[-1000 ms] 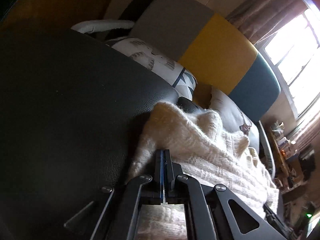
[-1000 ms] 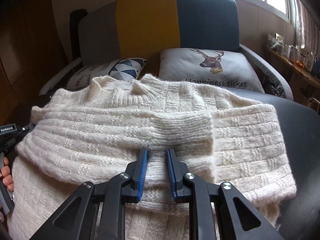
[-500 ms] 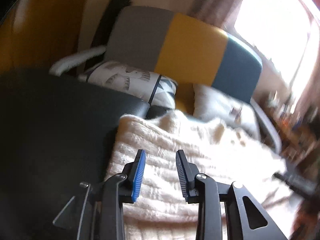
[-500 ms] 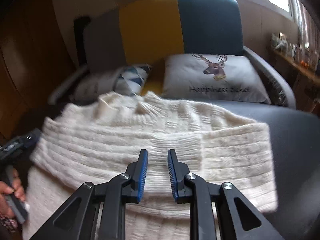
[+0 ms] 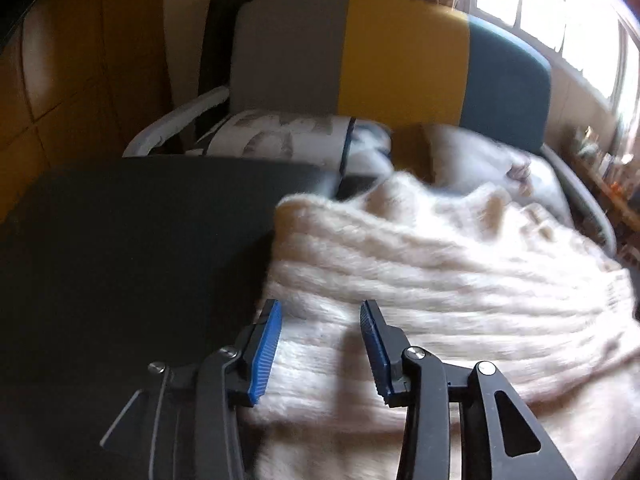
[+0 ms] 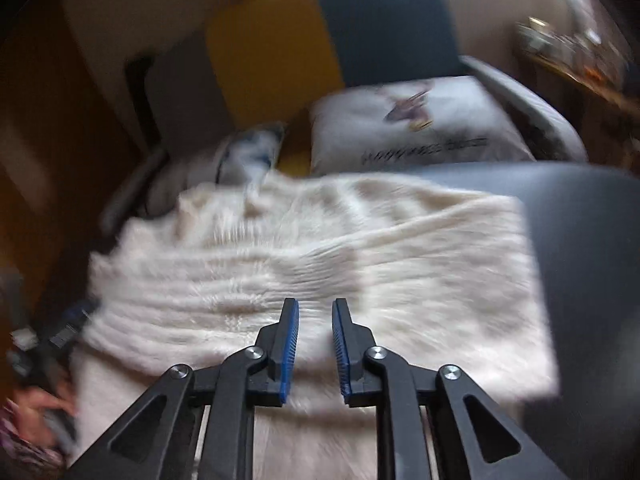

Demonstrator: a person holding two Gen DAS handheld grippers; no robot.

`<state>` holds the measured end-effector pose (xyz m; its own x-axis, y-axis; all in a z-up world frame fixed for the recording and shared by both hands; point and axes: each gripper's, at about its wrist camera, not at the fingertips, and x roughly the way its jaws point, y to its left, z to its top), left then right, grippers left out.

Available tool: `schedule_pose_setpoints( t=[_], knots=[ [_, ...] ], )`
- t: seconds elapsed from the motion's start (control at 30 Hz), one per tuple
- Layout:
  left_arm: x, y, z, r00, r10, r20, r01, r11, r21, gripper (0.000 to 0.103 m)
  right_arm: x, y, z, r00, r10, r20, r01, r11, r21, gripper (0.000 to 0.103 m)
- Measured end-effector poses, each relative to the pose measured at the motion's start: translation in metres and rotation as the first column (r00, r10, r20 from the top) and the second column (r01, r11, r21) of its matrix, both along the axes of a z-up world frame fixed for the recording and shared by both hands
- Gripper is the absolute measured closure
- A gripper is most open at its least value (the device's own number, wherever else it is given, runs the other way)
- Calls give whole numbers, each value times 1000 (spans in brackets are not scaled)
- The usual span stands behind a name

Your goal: Fold clothes

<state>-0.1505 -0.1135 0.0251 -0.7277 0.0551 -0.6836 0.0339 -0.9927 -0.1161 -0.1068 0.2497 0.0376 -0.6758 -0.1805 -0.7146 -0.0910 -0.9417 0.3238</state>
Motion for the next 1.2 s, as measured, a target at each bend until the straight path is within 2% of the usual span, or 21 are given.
schedule_pose_setpoints(
  t=[0.1,0.2,0.3,0.43,0.5,0.67,0.8,0.9,0.97,1.13,1.2],
  knots=[
    [8,47,13,991,-129,-33,129,992,4,48,35,37,13,997,-67,-23,66,997,-43,81],
    [13,103,20,966,-257,-37,257,966,-21,48,51,53,11,998,-61,14,62,997,-36,87],
    [14,149,13,943,-331,-16,330,943,-52,48,57,58,3,998,-41,47,41,999,-15,95],
    [9,184,-6,936,-348,49,351,932,-89,48,54,52,-15,997,-7,82,6,1000,13,98],
    [10,189,-13,939,-339,64,344,931,-121,46,52,53,-20,996,-20,84,18,999,28,98],
    [10,190,-15,938,-340,68,346,930,-124,42,47,59,-28,995,-65,79,60,996,68,98],
    [12,193,-18,939,-337,65,343,929,-141,41,44,64,-35,992,-101,73,94,991,99,103],
    [11,193,-20,940,-336,62,341,929,-144,41,49,71,-36,985,-159,69,146,975,164,103],
    [11,192,-19,940,-335,61,341,930,-138,41,52,79,-40,979,-189,76,174,970,170,103],
    [11,193,-20,941,-334,59,339,931,-139,40,68,94,-32,983,-177,45,176,984,30,101],
    [11,193,-20,941,-334,59,339,930,-140,40,75,91,-27,990,-140,26,141,989,-43,100]
  ],
)
